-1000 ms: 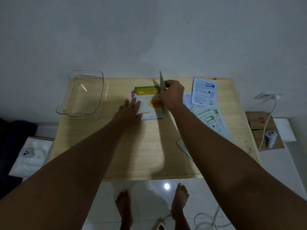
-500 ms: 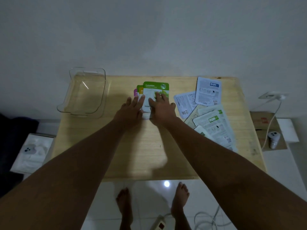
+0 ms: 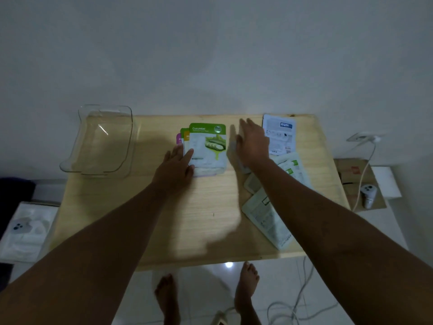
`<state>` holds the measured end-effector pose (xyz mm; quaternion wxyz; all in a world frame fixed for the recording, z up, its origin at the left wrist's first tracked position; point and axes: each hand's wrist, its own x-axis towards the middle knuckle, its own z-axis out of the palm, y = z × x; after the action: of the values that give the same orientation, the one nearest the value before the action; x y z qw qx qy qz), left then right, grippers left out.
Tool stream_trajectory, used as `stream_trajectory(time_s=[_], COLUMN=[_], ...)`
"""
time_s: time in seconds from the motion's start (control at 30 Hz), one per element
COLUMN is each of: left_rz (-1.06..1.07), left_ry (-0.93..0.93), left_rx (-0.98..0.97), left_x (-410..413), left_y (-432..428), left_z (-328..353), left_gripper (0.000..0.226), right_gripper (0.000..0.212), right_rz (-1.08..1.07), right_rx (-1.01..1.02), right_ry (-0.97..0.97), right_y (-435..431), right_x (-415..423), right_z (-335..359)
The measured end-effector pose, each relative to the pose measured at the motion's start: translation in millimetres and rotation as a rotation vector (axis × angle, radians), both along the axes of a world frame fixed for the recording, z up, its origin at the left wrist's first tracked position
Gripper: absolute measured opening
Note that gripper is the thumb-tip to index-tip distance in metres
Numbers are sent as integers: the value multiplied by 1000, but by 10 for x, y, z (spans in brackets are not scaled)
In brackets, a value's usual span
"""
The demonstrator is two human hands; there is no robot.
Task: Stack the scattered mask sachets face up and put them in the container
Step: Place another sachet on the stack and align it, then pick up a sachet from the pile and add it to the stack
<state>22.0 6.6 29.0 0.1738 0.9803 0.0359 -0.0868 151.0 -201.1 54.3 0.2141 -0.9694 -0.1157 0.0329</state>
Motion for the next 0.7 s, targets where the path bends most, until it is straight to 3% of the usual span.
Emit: stream_trajectory(time_s=[0.13,0.23,0.4,0.53,0.63,0.7], left_rz=[-24,-12,1,9,15,24], left_ry=[9,6,6,7,19,33], left_rx=[0,1,-21,-40,-32,-44], left_x=[55,77,64,61,57,58], left_y=[-37,-62,-61,-56,-64,-70], left_z=[-66,-84,-98,-88,-93,-83], left_gripper=[64,64,64,64,64,66], right_gripper=[47,41,71,82,71,47], right_rz=[-314,-505,-676,-753,-768,-744], right_rx=[-183,-103,52,214,387,489], right_ry=[163,255,259,259,327,320], right_y=[-349,-497,-713,-860,-953,-1012], right_x=[294,366,428,494,557,604], right_z=[-52,-112,-111,-71,-111,-161])
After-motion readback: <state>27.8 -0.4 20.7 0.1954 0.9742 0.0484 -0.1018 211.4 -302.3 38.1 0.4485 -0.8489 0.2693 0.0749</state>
